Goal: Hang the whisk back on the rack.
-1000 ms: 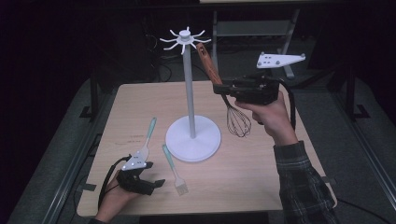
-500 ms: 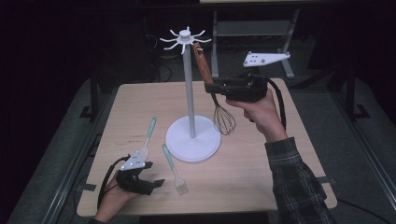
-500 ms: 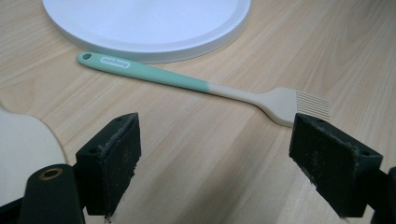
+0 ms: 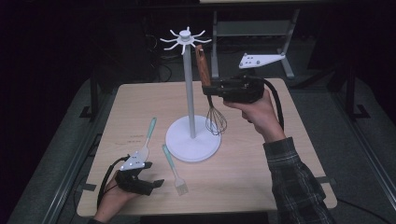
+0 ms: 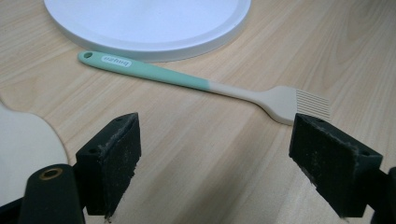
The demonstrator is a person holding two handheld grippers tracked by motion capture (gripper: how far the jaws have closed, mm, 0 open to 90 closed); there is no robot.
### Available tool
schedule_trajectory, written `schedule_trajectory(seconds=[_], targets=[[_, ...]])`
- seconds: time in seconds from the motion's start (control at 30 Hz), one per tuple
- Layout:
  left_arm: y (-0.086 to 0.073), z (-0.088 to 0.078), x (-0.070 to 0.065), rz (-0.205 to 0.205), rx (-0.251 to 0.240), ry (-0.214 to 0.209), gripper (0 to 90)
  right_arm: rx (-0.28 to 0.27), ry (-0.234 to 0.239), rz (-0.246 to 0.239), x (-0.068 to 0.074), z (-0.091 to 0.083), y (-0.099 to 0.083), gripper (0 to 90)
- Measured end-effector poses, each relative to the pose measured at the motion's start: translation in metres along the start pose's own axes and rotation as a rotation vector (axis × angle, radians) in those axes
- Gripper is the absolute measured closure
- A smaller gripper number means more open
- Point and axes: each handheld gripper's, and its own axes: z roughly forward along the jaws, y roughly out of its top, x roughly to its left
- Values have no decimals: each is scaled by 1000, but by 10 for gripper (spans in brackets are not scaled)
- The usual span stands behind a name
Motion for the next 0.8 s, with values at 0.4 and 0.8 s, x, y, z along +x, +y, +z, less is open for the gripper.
schedule_trajectory(seconds=[0.4,0.8], targets=[[0,-1,-2,-10,-12,-5,170,8,-40,14,-2,-3,-8,520],[0,-4,-3,-20,-16,5,221,93,-140,19,0,-26,-42,322]])
